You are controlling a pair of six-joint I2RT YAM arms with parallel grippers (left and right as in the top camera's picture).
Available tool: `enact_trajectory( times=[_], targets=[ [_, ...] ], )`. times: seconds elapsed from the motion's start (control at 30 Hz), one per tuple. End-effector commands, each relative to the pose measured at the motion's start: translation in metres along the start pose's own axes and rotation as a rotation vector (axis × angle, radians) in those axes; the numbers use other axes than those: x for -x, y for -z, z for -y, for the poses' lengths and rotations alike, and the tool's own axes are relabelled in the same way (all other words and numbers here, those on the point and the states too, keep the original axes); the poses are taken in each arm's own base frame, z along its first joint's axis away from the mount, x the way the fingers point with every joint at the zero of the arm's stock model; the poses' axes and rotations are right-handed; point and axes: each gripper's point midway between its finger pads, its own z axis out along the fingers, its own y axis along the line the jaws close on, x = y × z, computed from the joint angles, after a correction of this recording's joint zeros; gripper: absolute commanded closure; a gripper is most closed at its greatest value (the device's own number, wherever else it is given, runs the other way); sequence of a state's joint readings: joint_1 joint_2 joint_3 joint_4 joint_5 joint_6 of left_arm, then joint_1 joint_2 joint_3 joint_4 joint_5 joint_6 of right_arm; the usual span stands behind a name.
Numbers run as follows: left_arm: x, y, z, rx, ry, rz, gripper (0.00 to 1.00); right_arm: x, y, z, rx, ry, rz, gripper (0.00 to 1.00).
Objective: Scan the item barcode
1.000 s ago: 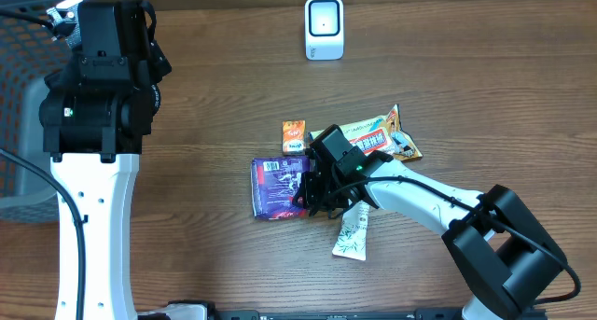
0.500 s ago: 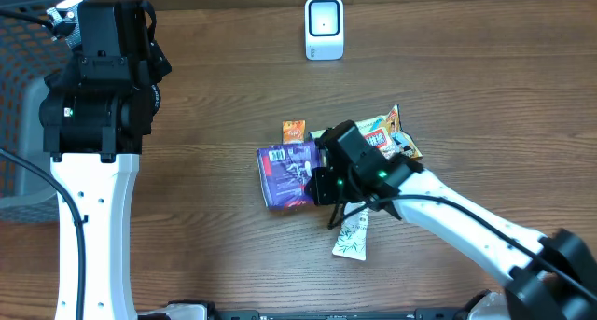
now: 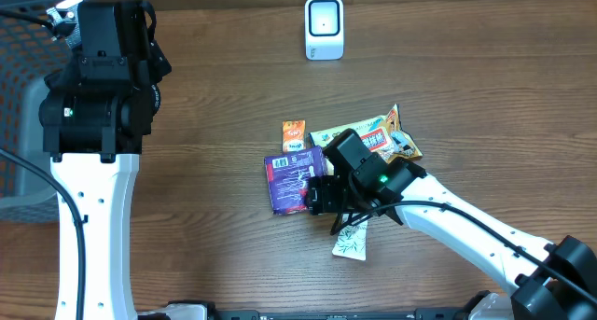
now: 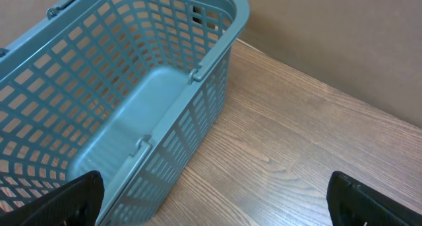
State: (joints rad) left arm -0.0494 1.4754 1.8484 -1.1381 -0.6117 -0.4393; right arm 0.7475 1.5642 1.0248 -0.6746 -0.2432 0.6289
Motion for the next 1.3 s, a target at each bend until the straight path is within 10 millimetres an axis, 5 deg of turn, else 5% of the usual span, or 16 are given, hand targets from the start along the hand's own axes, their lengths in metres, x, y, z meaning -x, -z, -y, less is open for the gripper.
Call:
enact_trajectory(
  times=[0.0,0.27,0.6,0.83,1.03,1.27],
  targets=[
    [0.003,0.001,-0.006,0.023,0.01,0.008,0.0,0.004,0.0,0.002,0.002,-0.079,0.032,0.01],
    [0.003,0.001,-0.006,0.023,0.009,0.006,0.0,-0.005,-0.028,0.016,0.051,-0.238,0.046,0.01],
    [0.003,0.001,-0.006,0.023,0.009,0.006,0.0,0.01,-0.035,0.025,0.066,-0.413,0.15,0.02],
    [0.002,0.001,-0.006,0.025,0.007,0.005,0.0,-0.004,-0.051,0.059,0.014,-0.586,0.191,0.02],
    [0.002,0.001,-0.006,0.025,0.007,0.005,0.0,-0.001,-0.058,0.058,0.095,-0.598,0.237,0.02],
    [0.002,0.001,-0.006,0.025,0.007,0.005,0.0,0.006,-0.061,0.034,0.195,-0.554,0.24,0.03]
  ],
)
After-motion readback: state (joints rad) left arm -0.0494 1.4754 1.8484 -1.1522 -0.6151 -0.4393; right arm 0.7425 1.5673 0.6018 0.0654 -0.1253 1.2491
